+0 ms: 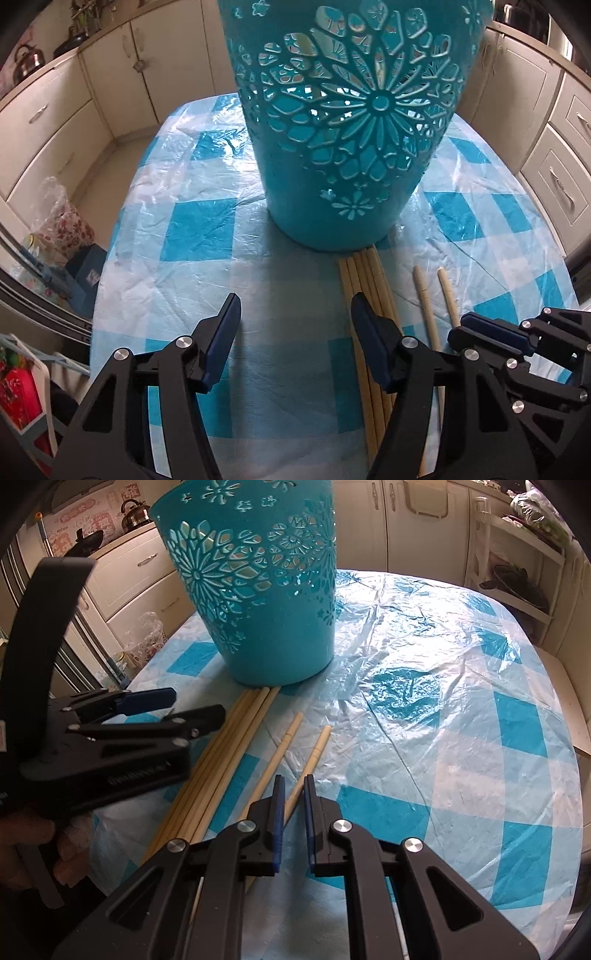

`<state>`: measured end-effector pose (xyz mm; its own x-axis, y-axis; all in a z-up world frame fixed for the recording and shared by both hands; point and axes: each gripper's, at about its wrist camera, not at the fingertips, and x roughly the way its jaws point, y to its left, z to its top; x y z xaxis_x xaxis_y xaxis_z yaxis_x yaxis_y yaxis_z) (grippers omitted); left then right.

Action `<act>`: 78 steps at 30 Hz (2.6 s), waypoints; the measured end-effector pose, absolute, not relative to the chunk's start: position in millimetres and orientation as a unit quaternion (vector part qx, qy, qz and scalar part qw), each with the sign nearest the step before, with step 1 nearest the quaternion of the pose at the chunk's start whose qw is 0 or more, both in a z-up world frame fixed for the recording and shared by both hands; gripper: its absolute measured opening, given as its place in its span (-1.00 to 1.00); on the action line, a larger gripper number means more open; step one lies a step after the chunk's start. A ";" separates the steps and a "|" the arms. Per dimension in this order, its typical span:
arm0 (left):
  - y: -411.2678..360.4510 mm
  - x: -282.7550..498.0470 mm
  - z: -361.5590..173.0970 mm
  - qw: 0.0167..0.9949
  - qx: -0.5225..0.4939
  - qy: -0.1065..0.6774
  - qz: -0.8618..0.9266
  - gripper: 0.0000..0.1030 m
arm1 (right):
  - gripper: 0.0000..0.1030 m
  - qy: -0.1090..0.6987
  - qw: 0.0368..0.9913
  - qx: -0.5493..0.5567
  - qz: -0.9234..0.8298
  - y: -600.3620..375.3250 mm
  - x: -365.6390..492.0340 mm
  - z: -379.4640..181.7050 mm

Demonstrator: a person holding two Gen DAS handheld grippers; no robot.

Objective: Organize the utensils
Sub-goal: 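Move the left gripper to the chopstick pile and grasp one chopstick, then drop the left gripper's chopstick into the teal basket while the right gripper grasps a chopstick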

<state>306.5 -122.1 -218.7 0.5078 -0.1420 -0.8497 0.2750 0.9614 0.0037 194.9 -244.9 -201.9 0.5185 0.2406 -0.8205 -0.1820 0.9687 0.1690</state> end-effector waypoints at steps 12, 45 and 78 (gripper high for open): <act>-132.0 311.9 -221.0 0.855 0.090 0.493 -0.131 -0.12 | -0.80 0.481 0.867 0.020 0.126 -242.6 200.0 -202.5; -122.7 339.0 10.6 0.988 -0.124 0.018 -0.096 -0.91 | -0.84 0.474 0.865 0.062 0.151 -252.3 203.2 -205.7; -95.6 308.7 -64.5 0.981 -0.079 0.145 -0.098 -0.05 | -0.89 0.432 0.879 0.130 0.155 -270.5 194.0 -189.1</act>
